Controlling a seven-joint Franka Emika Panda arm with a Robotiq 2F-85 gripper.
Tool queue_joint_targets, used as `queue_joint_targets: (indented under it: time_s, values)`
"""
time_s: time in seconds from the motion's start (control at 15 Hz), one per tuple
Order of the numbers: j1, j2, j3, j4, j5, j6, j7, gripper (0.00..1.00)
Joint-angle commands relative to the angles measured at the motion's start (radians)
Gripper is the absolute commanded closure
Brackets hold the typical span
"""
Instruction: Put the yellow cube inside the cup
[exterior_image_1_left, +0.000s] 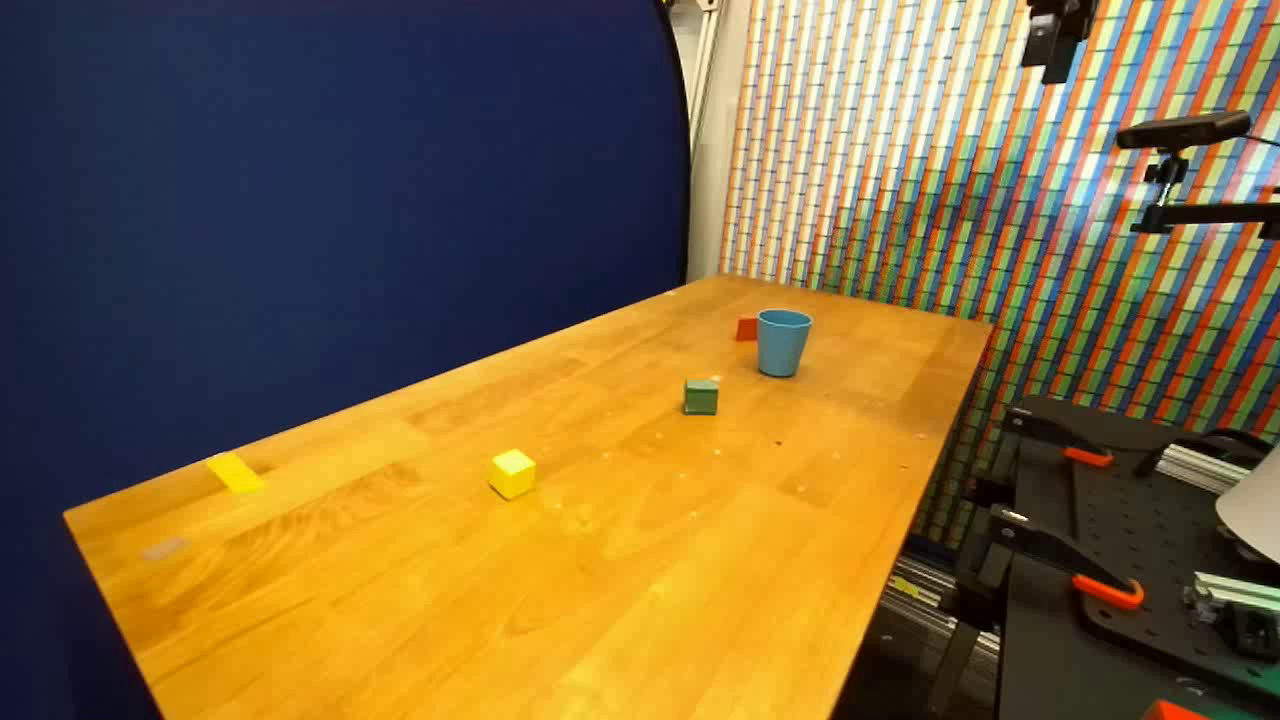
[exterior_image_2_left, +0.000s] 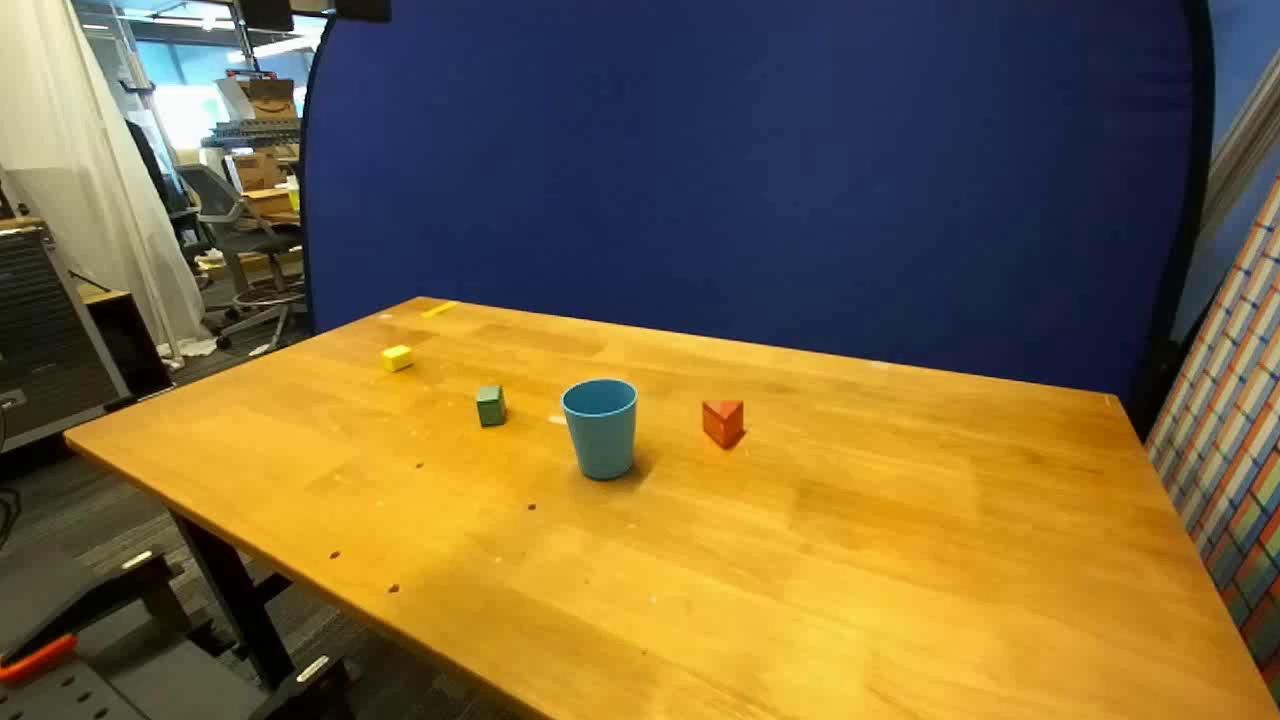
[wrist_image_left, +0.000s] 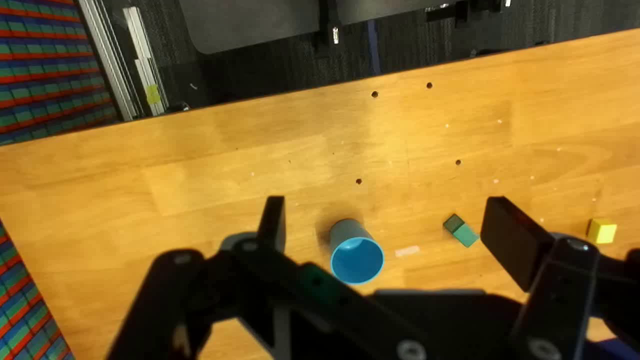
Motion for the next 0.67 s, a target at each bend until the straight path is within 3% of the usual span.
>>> queue_joint_targets:
  time_s: [0.0, 0.6]
  values:
    - [-0.006, 0.002, 0.005, 0.006, 0.003, 0.0, -0.003, 0.0]
    - [-0.006, -0.001, 0.005, 0.018, 0.003, 0.0, -0.003, 0.0]
